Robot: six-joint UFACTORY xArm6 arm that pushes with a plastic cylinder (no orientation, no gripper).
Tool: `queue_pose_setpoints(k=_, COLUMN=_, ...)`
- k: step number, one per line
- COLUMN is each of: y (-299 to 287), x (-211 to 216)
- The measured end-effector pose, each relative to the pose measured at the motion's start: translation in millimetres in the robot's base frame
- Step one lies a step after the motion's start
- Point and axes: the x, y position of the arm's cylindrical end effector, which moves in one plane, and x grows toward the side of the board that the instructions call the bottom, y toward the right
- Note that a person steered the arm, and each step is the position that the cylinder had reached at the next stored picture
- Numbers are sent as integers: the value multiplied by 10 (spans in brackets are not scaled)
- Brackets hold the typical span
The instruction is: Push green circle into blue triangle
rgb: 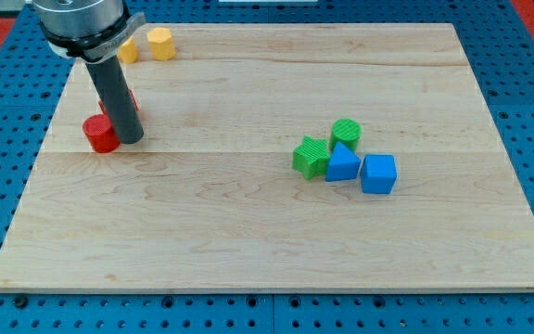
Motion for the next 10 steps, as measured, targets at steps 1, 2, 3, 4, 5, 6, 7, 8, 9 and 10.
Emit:
queue_pose_setpoints(k=1, y=105, x=17)
queue_pose_setpoints(k=2, y=105, x=9)
queue_pose_setpoints(k=3, y=105, x=1)
queue_pose_setpoints(k=4, y=146, x=127)
queue_pose_setpoints(k=5, y=190, x=162)
queue_pose_setpoints(k=6, y=777, x=-205)
queue_pose_setpoints(k=7, y=1595, x=-351)
queue_pose_setpoints(k=8, y=2340, x=-282)
queue_pose_setpoints(k=9, y=2532, x=-281)
queue_pose_setpoints(k=10, y=2636, x=-281)
